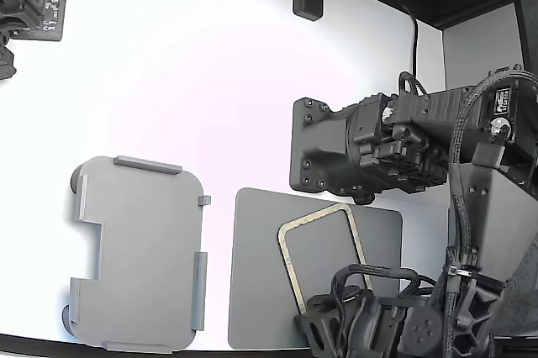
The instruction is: Move top rectangular frame to the holder.
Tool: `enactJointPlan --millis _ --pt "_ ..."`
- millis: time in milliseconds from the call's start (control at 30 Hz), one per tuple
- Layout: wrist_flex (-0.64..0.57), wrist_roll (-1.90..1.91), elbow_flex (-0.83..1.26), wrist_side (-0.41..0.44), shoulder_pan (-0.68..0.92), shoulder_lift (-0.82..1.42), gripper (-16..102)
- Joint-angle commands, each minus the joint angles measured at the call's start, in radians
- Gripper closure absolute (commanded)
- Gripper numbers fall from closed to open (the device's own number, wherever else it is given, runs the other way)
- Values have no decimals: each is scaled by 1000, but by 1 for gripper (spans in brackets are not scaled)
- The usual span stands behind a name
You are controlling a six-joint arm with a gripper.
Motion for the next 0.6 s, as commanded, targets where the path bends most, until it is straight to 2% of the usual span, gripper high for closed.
enactJointPlan --millis 0,167,267,400,433,467,567 --pt "-9 11 -15 11 -23 26 -10" --pt "-17 20 -14 14 -23 25 -8" --pt "-20 17 -15 15 -23 21 -13" --pt "-23 26 -15 21 -23 21 -11" --pt "-23 28 -15 26 -25 21 -14" --pt "-23 38 -17 34 -25 25 4" --pt "-31 97 -17 89 -25 34 80"
